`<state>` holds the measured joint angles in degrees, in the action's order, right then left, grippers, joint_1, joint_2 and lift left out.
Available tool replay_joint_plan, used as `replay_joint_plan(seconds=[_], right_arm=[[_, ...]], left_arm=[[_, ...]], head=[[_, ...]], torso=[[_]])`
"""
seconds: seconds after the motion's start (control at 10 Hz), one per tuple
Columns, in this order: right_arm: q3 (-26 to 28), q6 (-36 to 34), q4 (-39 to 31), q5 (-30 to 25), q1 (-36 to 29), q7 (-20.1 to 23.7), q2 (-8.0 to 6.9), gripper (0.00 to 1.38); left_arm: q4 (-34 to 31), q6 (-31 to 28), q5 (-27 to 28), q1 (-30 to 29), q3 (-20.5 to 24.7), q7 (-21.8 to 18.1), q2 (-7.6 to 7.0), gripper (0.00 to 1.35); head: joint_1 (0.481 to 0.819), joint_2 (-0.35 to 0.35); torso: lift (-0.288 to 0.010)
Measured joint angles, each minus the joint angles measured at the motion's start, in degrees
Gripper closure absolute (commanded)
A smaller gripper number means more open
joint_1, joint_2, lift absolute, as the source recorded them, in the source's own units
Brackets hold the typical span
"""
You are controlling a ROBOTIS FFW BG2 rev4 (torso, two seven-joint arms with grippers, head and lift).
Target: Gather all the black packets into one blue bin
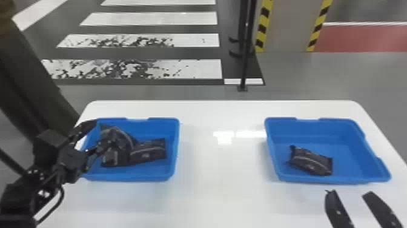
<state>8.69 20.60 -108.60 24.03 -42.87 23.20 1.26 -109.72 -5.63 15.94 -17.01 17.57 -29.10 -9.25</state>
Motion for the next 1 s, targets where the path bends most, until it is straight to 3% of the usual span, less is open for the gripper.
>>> replay_joint_plan(seconds=[0.2,0.5,0.8,1.0], right_arm=[[0.1,-2.5,-1.3,-2.0,1.0,0.0,0.64,0.19],[0.1,-8.8,-4.3,-8.1,5.9,1.1,2.45,0.19],[0.7,-23.4,-7.5,-14.1,11.7,4.3,4.47,0.19],[2.6,-36.7,-10.3,-19.2,15.1,6.2,5.73,0.19]], left_arm=[[0.1,3.3,-3.0,-2.6,2.9,0.0,1.45,0.15],[-4.3,9.8,-13.8,-10.9,3.5,0.3,4.07,0.15],[-13.3,17.4,-27.5,-25.2,1.6,2.5,4.98,0.15],[-18.8,19.4,-32.3,-32.8,1.0,3.0,6.27,0.15]], head=[[0.695,0.132],[0.695,0.128],[0.695,0.116],[0.695,0.078]], torso=[[-0.11],[-0.11],[-0.11],[-0.11]])
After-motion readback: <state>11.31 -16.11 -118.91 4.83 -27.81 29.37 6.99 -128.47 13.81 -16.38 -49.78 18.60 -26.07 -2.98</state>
